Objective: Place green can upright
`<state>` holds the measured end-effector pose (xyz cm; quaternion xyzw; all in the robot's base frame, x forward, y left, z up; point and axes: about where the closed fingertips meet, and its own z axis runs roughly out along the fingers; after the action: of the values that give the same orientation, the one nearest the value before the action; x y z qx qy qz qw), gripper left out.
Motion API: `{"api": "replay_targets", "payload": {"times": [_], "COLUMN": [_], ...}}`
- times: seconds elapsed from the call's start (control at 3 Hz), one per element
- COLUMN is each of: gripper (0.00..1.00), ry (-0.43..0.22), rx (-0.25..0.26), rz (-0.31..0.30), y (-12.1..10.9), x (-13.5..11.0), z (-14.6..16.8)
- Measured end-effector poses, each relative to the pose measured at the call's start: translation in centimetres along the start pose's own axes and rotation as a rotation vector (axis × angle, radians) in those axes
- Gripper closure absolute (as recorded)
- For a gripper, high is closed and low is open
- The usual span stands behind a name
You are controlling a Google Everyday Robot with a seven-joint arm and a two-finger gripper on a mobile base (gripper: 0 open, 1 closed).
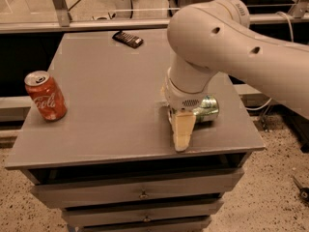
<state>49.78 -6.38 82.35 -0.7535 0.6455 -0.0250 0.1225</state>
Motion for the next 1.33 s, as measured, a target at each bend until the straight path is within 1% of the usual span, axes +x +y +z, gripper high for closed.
{"api": "replay_targets", "payload": {"times": [0.33, 0.67, 1.0, 1.33], "gripper": [0.41, 0.72, 0.96, 1.0], "ry": [0.029, 0.039, 0.039, -0.04], "rx": [0.005, 0.008, 0.008, -0.001], "rz": [-0.011, -0.016, -0.016, -0.015], "y": [-1.4, -2.0, -2.0, -2.3], "x": [0.0, 0.2, 0.2, -1.3], "z": [-0.4, -0.8, -0.8, -2.4]}}
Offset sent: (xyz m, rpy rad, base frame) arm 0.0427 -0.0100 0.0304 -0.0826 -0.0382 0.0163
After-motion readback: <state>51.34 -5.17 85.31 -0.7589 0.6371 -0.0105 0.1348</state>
